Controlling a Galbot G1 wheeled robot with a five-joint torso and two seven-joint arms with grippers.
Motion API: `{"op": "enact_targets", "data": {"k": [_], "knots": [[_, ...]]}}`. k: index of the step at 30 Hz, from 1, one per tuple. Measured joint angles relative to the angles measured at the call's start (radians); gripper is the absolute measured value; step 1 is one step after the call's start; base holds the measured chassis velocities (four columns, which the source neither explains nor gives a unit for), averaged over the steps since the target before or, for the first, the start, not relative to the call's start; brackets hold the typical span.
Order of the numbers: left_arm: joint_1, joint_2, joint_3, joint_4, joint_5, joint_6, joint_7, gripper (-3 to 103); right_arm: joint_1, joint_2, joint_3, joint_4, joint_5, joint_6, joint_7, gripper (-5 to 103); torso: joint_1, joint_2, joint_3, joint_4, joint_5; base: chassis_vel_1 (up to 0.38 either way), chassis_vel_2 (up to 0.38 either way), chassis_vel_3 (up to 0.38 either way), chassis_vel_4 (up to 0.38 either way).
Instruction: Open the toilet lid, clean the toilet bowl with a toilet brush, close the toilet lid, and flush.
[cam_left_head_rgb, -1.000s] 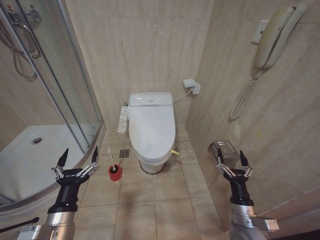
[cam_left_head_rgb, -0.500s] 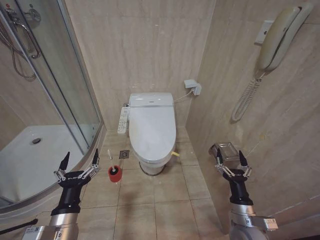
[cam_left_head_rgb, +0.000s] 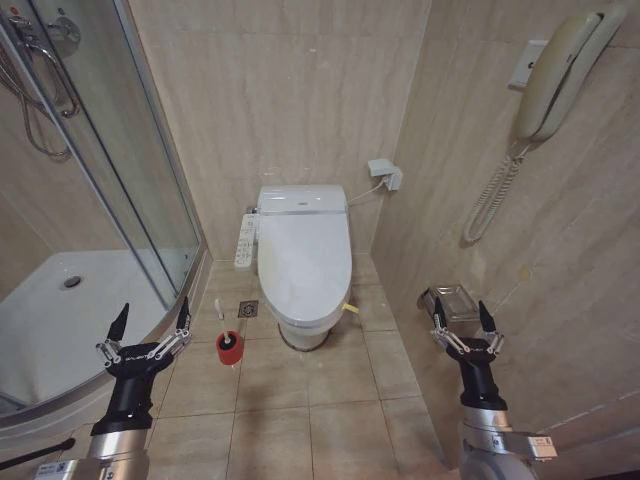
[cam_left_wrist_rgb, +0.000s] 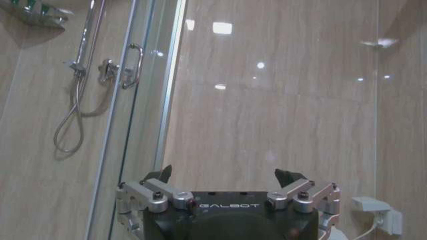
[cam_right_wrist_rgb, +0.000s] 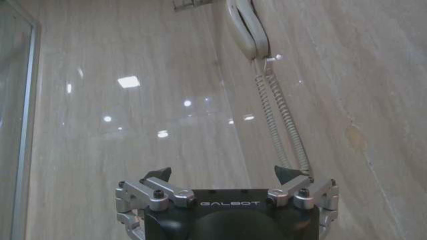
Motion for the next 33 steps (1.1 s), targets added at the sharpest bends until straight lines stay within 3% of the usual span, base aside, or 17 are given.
{"op": "enact_targets", "data": {"k": [21,33], "knots": [[-0.01,-0.012,0.026,0.023,-0.001,-0.034,0.01,100,-0.003,0.01,-0.007,-0.005,0.0,0.004,-0.005,100,0.0,0.0,0.0,0.0001,0.0,-0.024,-0.021,-0.019,-0.02],[-0.046,-0.034,0.063,0.068,0.004,-0.02,-0.045,100,-0.043,0.004,0.015,0.012,0.001,0.018,-0.065,100,0.0,0.0,0.0,-0.0003,0.0,0.0,0.0,0.0,0.0]]}}
